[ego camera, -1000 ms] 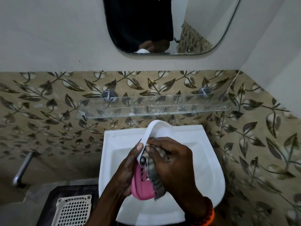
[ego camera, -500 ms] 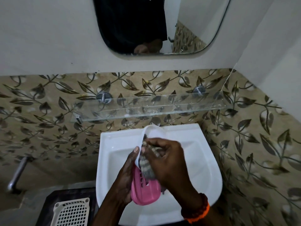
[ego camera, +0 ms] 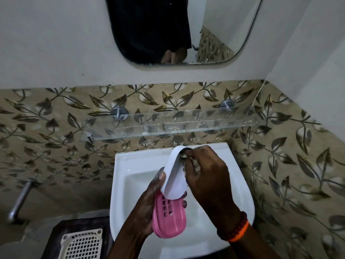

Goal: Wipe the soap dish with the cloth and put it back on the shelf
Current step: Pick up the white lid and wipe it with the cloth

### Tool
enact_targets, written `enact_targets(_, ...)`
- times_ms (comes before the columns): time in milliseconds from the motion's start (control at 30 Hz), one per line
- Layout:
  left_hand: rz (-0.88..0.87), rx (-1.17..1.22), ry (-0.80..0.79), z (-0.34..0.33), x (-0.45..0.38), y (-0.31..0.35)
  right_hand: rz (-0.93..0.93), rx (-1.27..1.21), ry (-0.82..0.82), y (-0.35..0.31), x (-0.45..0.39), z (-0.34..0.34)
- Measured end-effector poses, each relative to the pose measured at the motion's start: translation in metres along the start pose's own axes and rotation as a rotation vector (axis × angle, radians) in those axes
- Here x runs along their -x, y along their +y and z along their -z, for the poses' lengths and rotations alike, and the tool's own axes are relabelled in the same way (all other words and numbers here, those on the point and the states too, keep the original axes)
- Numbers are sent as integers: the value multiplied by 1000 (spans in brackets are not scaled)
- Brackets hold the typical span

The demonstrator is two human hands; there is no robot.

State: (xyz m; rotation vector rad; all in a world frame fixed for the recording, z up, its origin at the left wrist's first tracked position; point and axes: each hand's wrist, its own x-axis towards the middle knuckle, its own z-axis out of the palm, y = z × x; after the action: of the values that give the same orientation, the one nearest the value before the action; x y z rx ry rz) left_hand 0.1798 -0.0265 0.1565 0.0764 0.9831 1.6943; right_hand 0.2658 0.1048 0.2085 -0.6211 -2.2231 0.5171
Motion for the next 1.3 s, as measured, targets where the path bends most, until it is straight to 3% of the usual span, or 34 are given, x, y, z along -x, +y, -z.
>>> enact_targets(167, -171, -60, -9, -7, 5, 9, 81, -274, 68, -10, 3, 25)
enact_targets(300, -212, -130, 74, -9, 5, 6, 312, -157, -198, -8, 22, 13)
enact_targets(367, -245, -183, 60, -10, 8, 9, 285, -135, -186, 1, 19, 11)
enact_targets(533, -256, -221, 54, -18, 9, 10, 86, -193, 26, 13, -9, 17)
enact_targets(700, -234, -114, 102, -23, 8, 9, 112, -328, -118, 4, 18, 14)
enact_targets(833, -236, -97, 59, -29, 9, 1, 133, -359, -113, -3, 30, 8)
enact_targets(933, -264, -241, 76, -28, 10, 0, 12, -404, -52, 6, 9, 13)
enact_targets(1000, -267, -304, 71, -29, 12, 0, -205, -587, -71, 14, -9, 20)
enact_targets(1133, -282, -319, 82, -31, 12, 5, -642, -1154, -225, 24, -19, 34)
enact_targets(1233, -235, -228, 89, -31, 4, 19, -769, -1454, -400, 19, -13, 40)
enact_targets(1300, -142, -188, -17, -32, 1, 29, -806, -1562, -500, 15, -10, 40)
